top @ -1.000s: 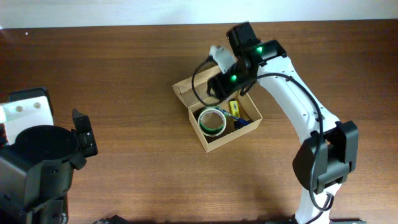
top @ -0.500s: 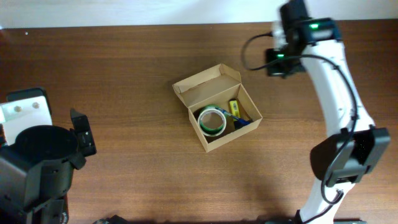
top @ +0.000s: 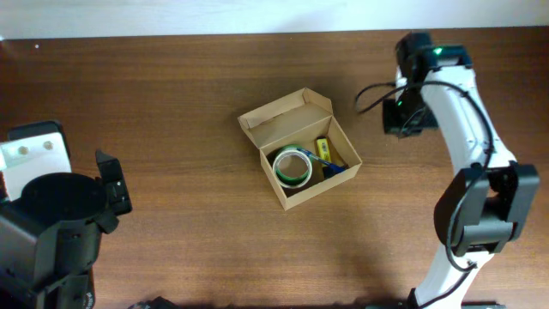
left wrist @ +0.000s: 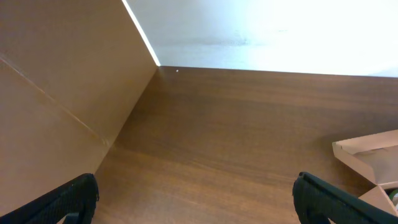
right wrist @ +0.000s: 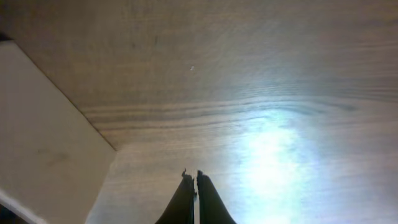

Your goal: Pack container

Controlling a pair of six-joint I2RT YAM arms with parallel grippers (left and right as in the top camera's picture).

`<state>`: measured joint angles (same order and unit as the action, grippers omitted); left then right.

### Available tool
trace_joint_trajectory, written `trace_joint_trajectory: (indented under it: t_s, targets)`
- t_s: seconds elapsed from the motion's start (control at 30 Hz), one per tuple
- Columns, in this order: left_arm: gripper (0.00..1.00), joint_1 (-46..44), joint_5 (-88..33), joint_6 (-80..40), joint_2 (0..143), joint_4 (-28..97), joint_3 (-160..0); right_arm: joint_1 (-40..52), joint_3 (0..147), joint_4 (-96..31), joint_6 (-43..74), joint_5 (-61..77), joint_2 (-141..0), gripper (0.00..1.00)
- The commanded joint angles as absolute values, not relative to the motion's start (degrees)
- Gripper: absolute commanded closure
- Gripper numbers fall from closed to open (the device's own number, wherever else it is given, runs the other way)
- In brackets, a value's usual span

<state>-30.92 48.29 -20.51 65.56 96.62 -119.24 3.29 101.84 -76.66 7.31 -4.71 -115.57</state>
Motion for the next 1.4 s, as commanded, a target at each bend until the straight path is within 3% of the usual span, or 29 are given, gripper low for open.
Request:
trace_joint_trajectory:
  t_s: [0.0,0.3,0.93,1.37]
  targets:
    - [0.00,-30.6,49.1,-19.6,65.5,96.7,-118.9,4.2,97.3,-74.1,8.0,-4.6,-115.8,0.96]
    - [0.01,-30.6,49.1,-19.6,65.5,96.7,-118.9,4.3,88.1,-69.2,7.8,2.7,-115.8,0.96]
    - [0.01,-30.6,49.1,-19.6,65.5,96.7,-118.9,19.5,88.0,-66.5,7.1,4.8,-115.8,0.96]
    - [0.00,-30.6,49.1,-19.6,65.5,96.7,-118.9,20.3,88.0,-65.7,8.1,9.2,-115.8,0.96]
